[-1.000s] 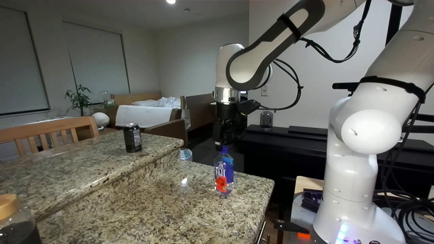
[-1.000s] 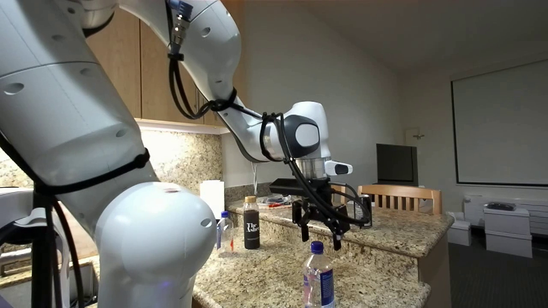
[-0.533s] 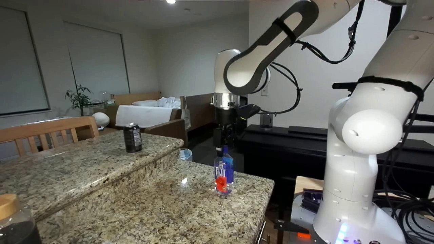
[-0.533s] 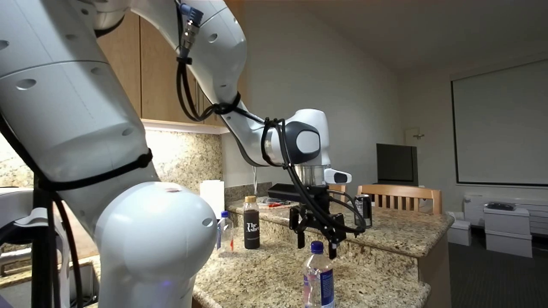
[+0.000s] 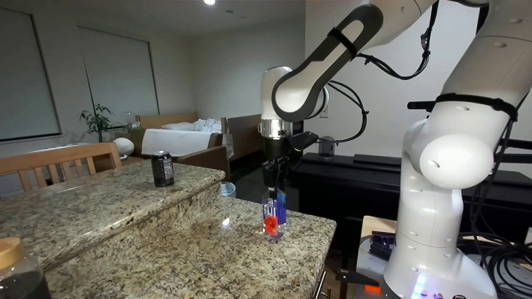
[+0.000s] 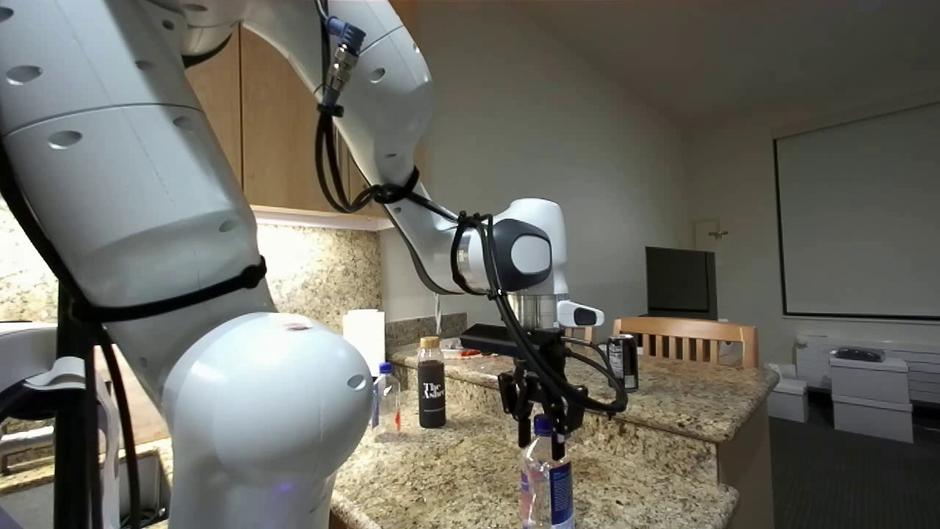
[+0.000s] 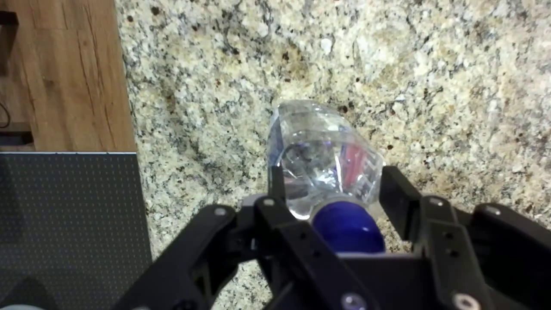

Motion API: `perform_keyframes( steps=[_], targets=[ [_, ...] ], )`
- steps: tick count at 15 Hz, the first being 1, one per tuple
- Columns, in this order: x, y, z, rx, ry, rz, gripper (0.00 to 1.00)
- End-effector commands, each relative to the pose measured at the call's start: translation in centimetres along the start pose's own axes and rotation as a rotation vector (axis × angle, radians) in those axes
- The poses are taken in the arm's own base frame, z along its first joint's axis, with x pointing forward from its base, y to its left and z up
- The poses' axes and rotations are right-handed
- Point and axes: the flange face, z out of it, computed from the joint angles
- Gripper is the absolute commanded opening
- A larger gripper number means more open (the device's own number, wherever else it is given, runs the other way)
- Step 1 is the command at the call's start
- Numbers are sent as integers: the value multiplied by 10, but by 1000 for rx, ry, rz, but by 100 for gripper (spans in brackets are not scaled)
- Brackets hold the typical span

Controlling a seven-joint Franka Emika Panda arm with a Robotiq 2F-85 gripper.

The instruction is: Put the water bottle on the top part of the counter

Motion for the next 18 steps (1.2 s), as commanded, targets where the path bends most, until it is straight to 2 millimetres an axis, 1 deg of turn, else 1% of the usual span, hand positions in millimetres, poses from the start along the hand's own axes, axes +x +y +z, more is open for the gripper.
perform_keyframes(
  steps=[1, 2, 3, 4, 5, 9, 13, 18],
  targets=[
    [3, -2, -1, 5, 15, -7, 29],
    [-3, -2, 1, 4, 17, -10, 27],
    [-7, -3, 3, 3, 19, -13, 23],
    [-2, -4, 0, 2, 19, -17, 20],
    [2, -5, -2, 3, 19, -21, 20],
    [-1, -7, -4, -6, 23, -35, 19],
    [-1, -10, -11, -18, 45, -55, 19],
    [-4, -11, -29, -4, 98, -103, 19]
  ],
)
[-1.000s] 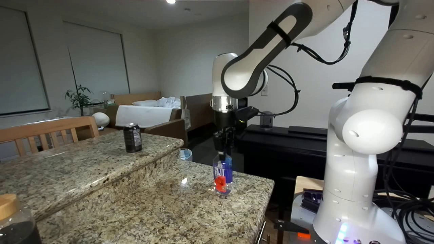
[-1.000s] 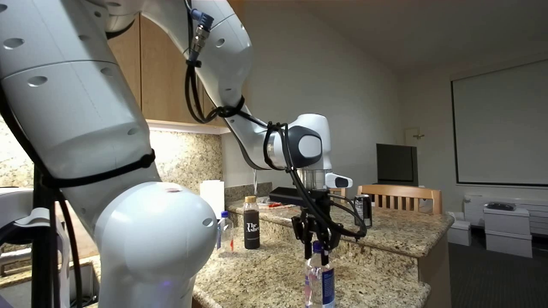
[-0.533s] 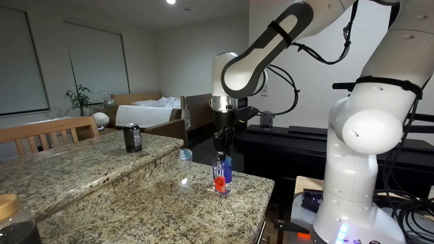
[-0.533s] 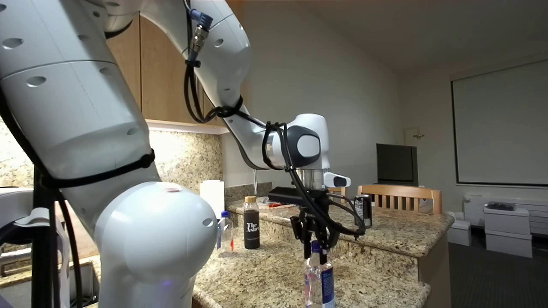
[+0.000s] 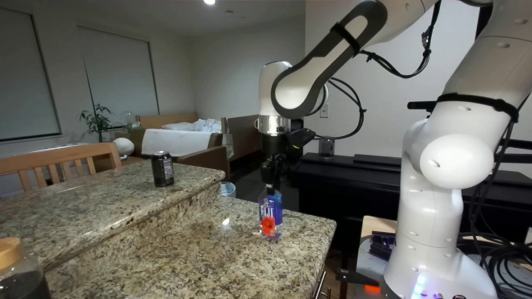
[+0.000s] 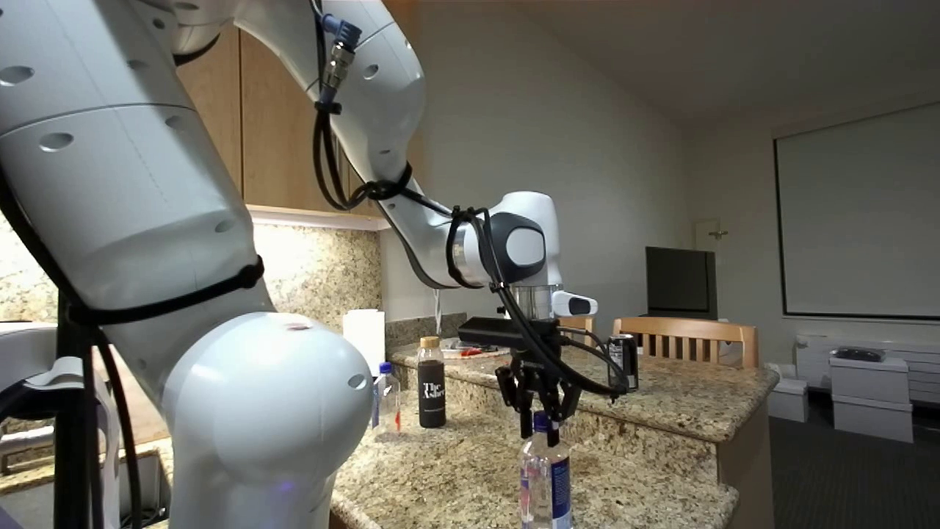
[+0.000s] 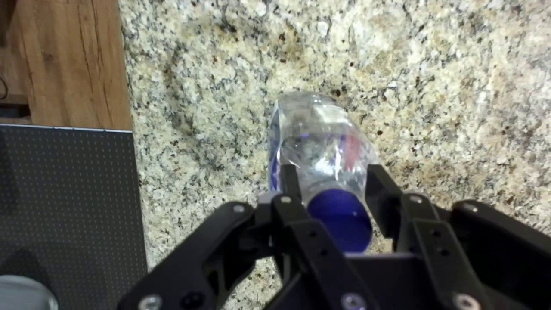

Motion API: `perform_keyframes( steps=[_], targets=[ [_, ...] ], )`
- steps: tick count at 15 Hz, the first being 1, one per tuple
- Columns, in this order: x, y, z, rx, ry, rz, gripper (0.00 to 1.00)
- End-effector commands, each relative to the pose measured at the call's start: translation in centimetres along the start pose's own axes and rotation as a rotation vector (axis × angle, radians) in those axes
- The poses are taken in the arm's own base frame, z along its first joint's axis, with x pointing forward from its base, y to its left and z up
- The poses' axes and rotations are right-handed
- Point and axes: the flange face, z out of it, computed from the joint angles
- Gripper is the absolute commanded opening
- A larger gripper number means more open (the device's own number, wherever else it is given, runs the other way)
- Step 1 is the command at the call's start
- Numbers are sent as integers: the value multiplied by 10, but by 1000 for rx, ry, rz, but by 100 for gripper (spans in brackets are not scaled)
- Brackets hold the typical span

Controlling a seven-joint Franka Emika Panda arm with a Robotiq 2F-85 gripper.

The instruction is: Put the water bottle on the top part of the counter

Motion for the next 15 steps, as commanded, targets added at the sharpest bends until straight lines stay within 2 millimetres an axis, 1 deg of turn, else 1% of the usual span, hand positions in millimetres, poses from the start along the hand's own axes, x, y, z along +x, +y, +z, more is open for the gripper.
perform_keyframes(
  steps=[1, 5, 9, 10, 15],
  targets=[
    [-6, -1, -22, 6, 76, -60, 19],
    [-4, -1, -39, 33, 112, -103, 19],
    [-7, 2, -43, 40, 107, -120, 19],
    [-8, 3, -43, 40, 97, -117, 63],
    [-12, 8, -40, 56, 69, -105, 94]
  ],
)
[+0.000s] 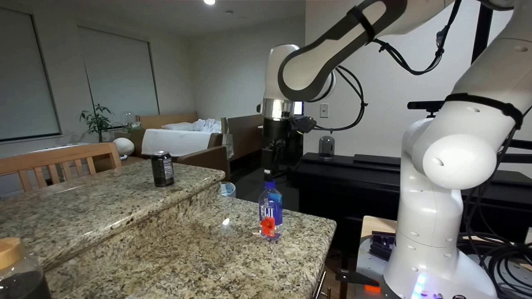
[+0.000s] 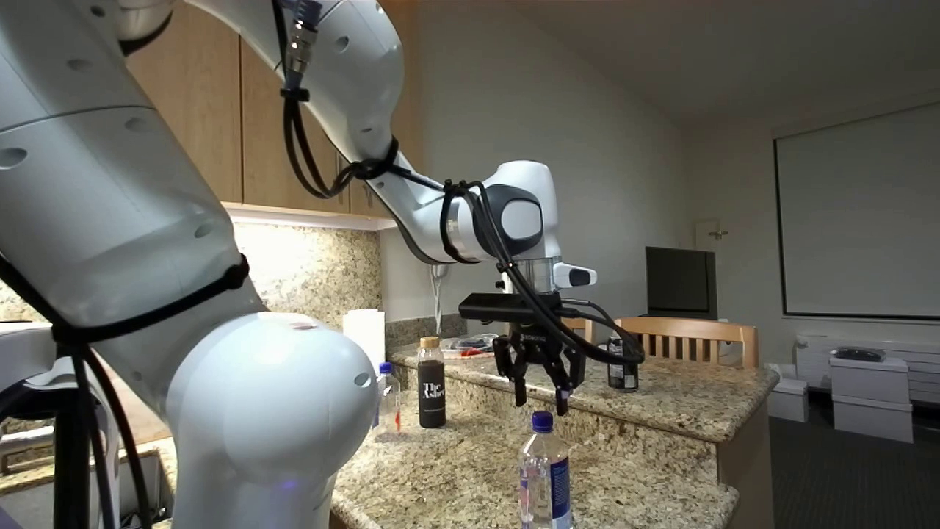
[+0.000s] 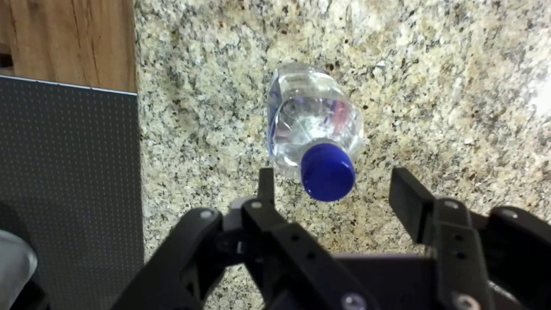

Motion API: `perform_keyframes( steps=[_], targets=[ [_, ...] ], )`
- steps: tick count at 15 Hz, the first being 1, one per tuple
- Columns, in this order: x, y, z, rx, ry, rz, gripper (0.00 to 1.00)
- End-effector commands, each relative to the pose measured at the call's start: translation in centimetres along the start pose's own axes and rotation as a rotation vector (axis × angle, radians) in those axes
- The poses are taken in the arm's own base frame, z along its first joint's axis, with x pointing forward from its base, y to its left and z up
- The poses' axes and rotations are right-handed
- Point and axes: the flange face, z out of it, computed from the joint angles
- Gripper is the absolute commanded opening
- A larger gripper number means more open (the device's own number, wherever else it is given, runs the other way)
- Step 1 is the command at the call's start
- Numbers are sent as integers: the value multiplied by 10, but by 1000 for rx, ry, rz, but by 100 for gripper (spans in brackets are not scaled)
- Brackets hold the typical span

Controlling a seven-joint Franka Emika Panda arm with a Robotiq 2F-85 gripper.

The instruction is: Put the water bottle on the top part of the counter

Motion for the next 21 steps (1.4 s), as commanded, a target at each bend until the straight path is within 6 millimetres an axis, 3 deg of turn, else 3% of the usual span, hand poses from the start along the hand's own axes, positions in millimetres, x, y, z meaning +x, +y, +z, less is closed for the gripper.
perform_keyframes(
  steps=[1, 2, 4, 10, 11, 12, 17, 21],
  targets=[
    [-5, 2, 1, 38, -8, -18, 80],
    [-4, 1, 2, 39, -10, -17, 55],
    [-4, 1, 6, 46, -18, -15, 54],
    [-4, 1, 19, 67, -49, 0, 13],
    [-4, 2, 18, 66, -49, 2, 10],
    [-4, 3, 18, 67, -46, 4, 14],
    [-1, 2, 14, 57, -40, -3, 15],
    [9, 0, -10, 44, 2, -43, 15]
  ],
)
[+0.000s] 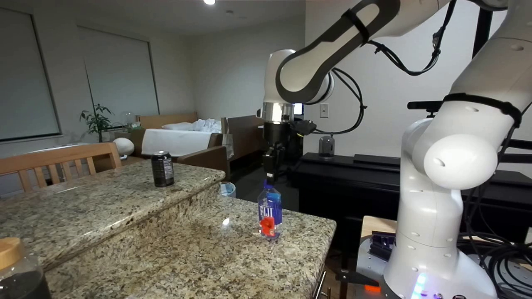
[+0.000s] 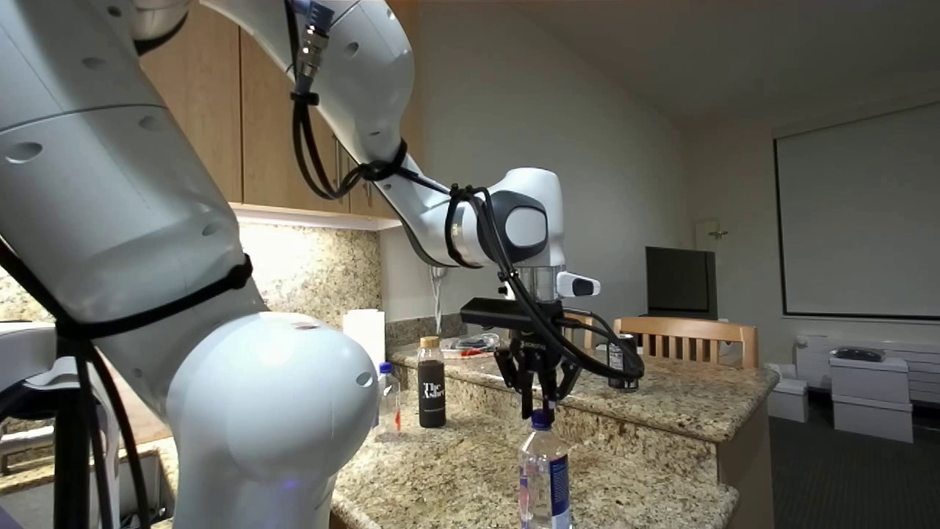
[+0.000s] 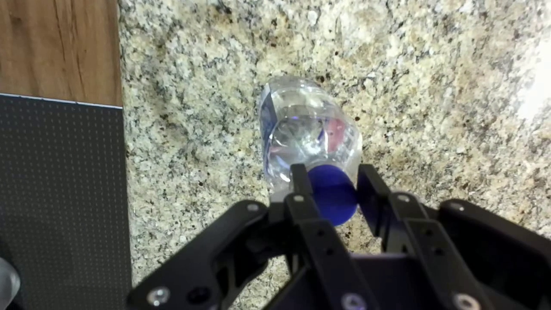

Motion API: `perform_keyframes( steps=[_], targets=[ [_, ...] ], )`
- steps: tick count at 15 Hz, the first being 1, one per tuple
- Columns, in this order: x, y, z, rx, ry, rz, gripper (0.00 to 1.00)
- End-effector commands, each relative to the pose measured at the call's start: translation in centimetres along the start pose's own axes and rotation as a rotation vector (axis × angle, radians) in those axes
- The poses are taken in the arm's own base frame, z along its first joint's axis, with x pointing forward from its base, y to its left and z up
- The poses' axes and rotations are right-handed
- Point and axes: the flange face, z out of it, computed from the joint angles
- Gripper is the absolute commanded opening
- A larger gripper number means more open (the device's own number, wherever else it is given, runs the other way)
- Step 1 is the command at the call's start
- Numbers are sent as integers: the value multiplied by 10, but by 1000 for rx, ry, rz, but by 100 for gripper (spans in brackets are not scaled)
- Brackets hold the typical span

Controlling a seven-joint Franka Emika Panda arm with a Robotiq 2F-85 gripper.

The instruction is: Put the water bottle on the top part of the counter

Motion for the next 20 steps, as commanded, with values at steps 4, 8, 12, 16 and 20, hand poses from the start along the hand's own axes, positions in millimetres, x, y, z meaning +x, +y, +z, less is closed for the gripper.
perform_keyframes(
  steps=[4, 8, 12, 16, 20],
  targets=[
    [27, -9, -44, 7, 74, -93, 15],
    [50, -24, -69, 16, 77, -139, 15],
    [74, -43, -90, 18, 72, -171, 15],
    [108, -66, -105, 43, 96, -173, 15],
    [147, -95, -113, 51, 139, -187, 15]
  ],
)
